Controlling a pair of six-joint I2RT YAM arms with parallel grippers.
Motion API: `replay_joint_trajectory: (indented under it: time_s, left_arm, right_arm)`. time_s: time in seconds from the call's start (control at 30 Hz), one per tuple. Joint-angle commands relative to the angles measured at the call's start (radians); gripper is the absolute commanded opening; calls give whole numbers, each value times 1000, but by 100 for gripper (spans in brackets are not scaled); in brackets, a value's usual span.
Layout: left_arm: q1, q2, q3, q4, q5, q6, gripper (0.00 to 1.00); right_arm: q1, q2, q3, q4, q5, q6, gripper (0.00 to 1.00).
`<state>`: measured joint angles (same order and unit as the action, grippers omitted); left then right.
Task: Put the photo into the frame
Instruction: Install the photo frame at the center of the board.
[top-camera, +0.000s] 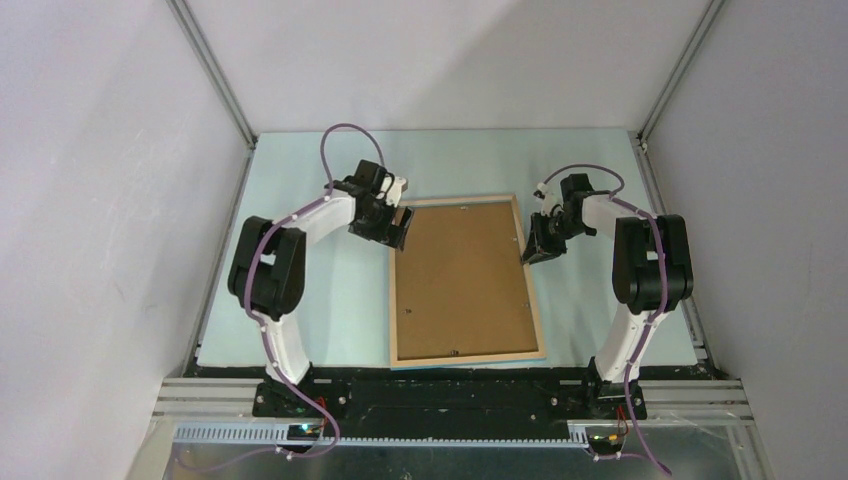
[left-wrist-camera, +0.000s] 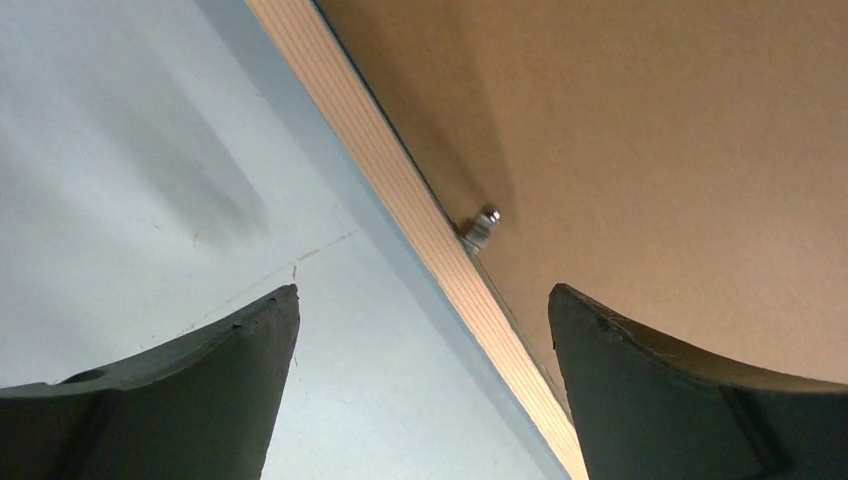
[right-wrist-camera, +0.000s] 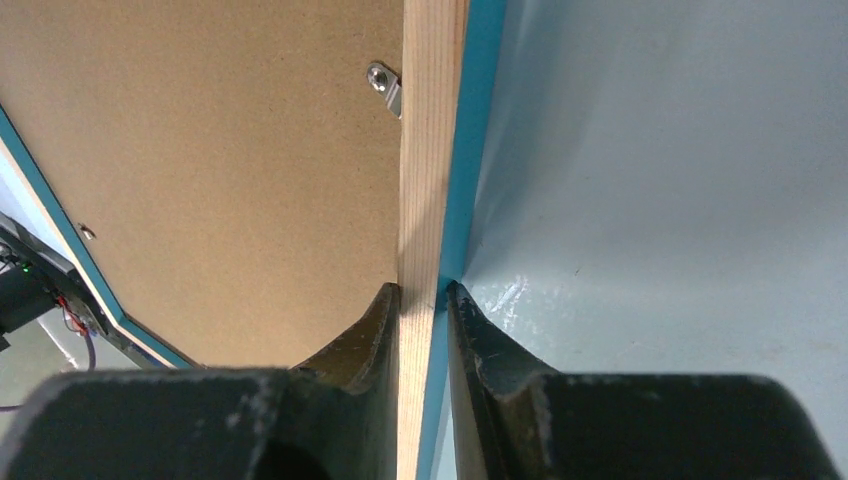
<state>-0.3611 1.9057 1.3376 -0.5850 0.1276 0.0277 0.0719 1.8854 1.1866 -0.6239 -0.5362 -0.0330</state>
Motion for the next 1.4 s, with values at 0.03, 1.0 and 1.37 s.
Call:
replay_joint_trajectory:
  time_s: [0.03, 1.0, 1.37]
  left_arm:
    - [4, -119, -56, 4, 131, 108, 100]
    - [-111, -254, -339, -18, 224, 170, 100]
    - [-196, -262, -368, -19, 76, 158, 100]
  right_arm:
    - [1, 7, -2, 44, -52, 67, 0]
    - [-46, 72, 46, 206, -138, 242, 0]
    - [-59, 64, 46, 189, -133, 210, 0]
